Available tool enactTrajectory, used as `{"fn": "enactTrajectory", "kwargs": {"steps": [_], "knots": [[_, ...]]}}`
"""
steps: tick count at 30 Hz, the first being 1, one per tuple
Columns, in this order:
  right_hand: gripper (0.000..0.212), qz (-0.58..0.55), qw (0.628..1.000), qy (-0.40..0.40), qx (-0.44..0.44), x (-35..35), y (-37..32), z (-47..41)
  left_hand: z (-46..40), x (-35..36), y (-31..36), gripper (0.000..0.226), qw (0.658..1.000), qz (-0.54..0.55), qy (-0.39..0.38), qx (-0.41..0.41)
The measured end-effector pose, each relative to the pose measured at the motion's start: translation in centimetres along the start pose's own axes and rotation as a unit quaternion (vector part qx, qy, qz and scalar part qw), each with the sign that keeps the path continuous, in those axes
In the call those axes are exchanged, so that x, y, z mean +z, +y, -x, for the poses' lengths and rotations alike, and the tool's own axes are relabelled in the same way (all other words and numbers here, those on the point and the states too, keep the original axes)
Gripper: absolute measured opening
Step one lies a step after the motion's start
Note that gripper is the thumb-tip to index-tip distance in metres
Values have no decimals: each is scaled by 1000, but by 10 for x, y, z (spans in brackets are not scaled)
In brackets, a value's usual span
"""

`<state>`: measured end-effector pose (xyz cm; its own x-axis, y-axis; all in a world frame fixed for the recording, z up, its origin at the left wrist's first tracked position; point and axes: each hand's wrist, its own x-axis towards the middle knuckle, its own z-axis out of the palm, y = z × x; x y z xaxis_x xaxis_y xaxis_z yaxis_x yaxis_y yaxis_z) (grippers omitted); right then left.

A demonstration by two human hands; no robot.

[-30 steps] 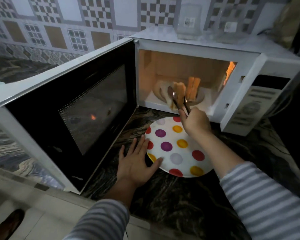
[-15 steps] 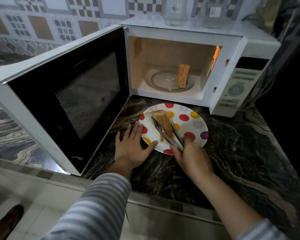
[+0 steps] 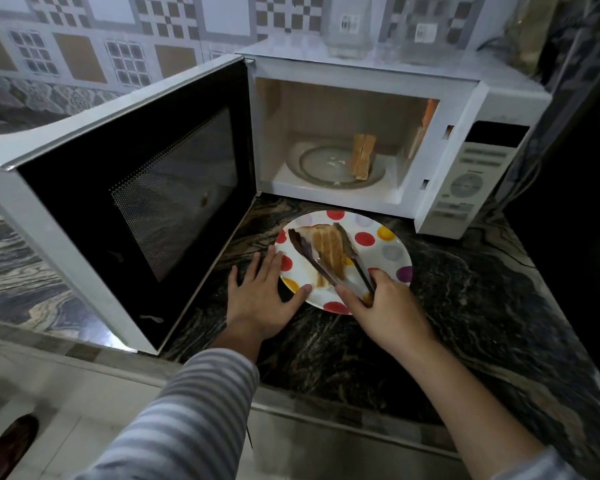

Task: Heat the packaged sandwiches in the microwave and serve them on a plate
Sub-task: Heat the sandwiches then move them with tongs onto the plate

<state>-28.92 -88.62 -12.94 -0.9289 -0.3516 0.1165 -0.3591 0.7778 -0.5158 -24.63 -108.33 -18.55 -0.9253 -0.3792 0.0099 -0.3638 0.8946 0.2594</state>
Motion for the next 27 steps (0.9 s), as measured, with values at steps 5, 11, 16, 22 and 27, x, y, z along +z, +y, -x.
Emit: {"fn": "enactTrajectory", "kwargs": {"steps": [5,11,16,22,27], "knots": [[52,-54,998,25,-2,-25,-13,-29,0,-2,-1,89,1000,4,-4,3],[61,-37,993,91,60,-49,-23,-118,-2,-1,-2,89,1000,16,1,1],[58,-3,989,77,124,-43,-15,-180,-2,-2,-2,89,1000,17,8,0],[57,20,983,53,172,-18,-19,-226,0,-2,-4,89,999,29,19,4],[47,11,979,64,196,-11,-22,-246,0,-1,-4,89,999,27,21,4]]}}
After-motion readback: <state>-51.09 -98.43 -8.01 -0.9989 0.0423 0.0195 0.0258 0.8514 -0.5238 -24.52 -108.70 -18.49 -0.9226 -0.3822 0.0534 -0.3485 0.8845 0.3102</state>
